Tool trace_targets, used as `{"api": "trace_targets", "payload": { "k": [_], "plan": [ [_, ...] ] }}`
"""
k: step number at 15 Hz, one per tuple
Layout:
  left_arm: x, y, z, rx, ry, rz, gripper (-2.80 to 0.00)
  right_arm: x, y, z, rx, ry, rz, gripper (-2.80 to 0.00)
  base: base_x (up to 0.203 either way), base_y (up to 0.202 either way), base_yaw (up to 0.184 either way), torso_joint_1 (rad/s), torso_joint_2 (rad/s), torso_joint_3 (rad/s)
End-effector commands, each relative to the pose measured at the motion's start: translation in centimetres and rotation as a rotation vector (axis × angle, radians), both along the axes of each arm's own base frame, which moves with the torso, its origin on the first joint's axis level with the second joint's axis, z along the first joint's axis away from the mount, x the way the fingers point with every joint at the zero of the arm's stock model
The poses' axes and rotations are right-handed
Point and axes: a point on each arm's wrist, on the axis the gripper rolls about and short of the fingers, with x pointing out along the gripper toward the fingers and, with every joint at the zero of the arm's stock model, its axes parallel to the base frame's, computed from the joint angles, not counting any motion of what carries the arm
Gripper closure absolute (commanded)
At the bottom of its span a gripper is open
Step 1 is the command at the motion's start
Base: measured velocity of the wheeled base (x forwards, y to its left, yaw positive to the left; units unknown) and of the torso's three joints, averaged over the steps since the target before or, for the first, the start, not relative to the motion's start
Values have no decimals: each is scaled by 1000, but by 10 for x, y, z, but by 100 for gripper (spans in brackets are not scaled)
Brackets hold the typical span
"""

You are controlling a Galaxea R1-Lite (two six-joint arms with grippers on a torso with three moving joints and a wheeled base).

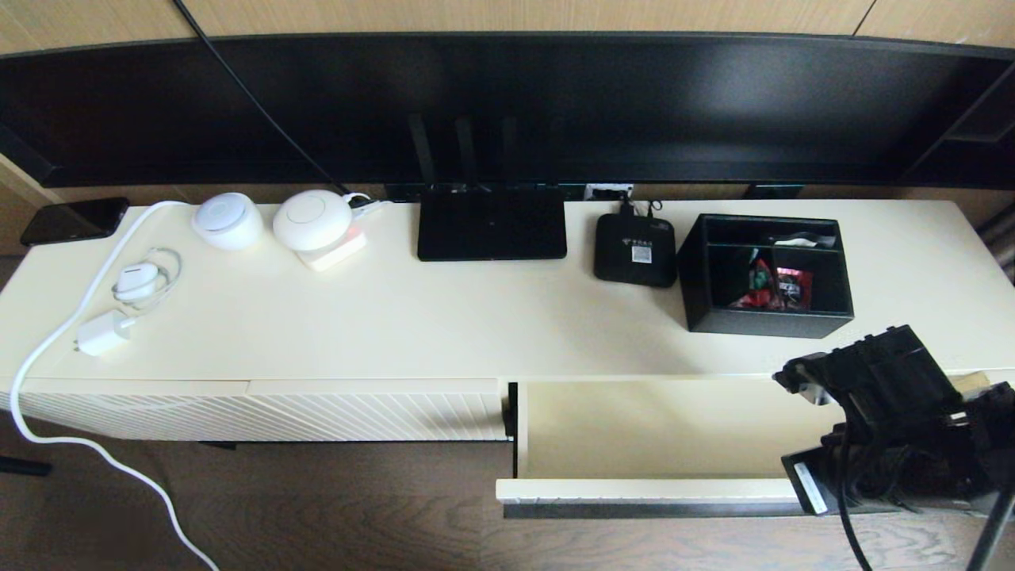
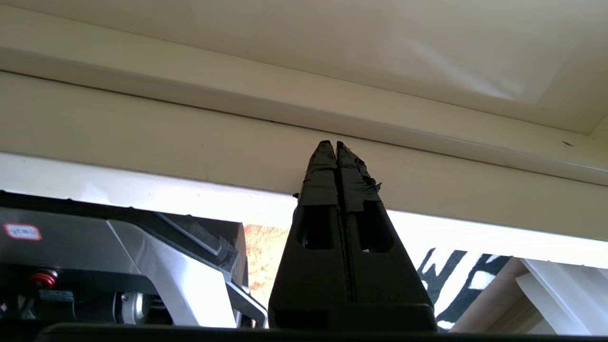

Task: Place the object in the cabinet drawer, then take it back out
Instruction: Open the drawer

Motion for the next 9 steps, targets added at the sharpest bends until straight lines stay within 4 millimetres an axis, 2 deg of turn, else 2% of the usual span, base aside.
{"api": "trace_targets", "payload": {
  "k": [1,9],
  "plan": [
    [0,0,0,0,2,0,0,-9,-2,-5,-8,26,5,0,0,0,0,0,0,0],
    [0,0,0,0,2,0,0,-30,-3,-28,-42,123,31,0,0,0,0,0,0,0]
  ]
}}
